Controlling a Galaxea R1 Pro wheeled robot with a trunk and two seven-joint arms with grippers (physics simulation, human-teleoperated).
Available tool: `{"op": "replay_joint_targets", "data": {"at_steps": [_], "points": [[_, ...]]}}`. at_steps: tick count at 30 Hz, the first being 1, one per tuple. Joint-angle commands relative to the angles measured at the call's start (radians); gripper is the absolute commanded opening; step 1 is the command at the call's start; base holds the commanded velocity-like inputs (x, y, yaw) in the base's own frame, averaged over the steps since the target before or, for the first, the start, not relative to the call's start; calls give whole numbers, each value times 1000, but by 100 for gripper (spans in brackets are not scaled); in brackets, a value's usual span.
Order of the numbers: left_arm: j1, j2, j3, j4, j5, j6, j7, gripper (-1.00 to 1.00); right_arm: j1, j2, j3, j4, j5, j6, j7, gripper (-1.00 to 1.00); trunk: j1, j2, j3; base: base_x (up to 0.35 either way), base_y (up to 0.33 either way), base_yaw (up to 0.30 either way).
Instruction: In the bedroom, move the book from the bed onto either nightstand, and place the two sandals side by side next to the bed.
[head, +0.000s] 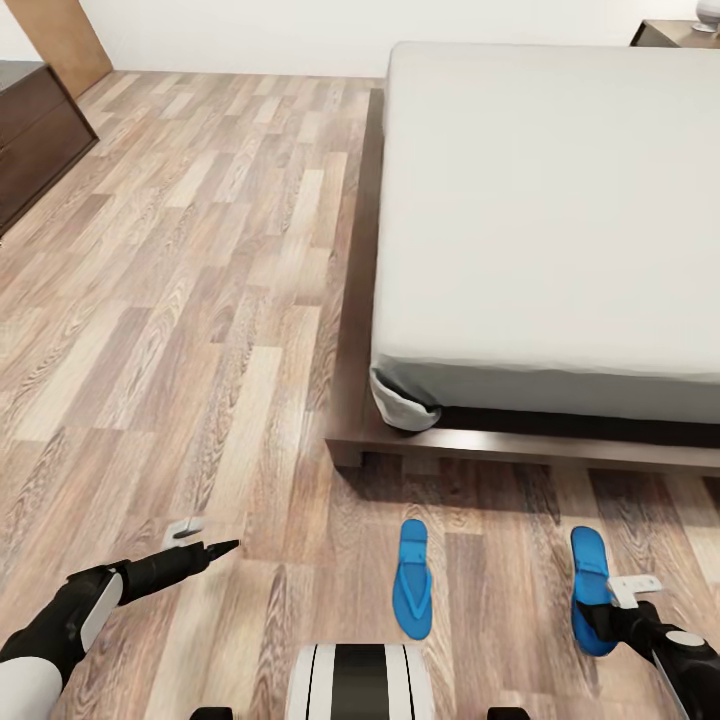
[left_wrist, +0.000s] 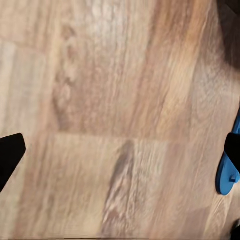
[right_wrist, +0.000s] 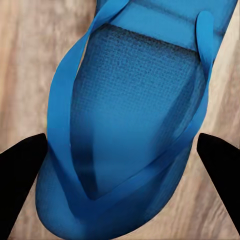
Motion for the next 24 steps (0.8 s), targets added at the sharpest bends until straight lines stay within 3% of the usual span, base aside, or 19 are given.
{"op": "replay_joint_targets", "data": {"at_steps": [1,24], "points": [[0,0,1,1,6,8,-1,100,0,1,-5,-3,9,4,9,-100,0,0,-1,0,252,0],[0,0,1,1,8,9,0,100,-1,1,-5,-3,9,3,8,-100,0,0,-1,18,283,0]]}}
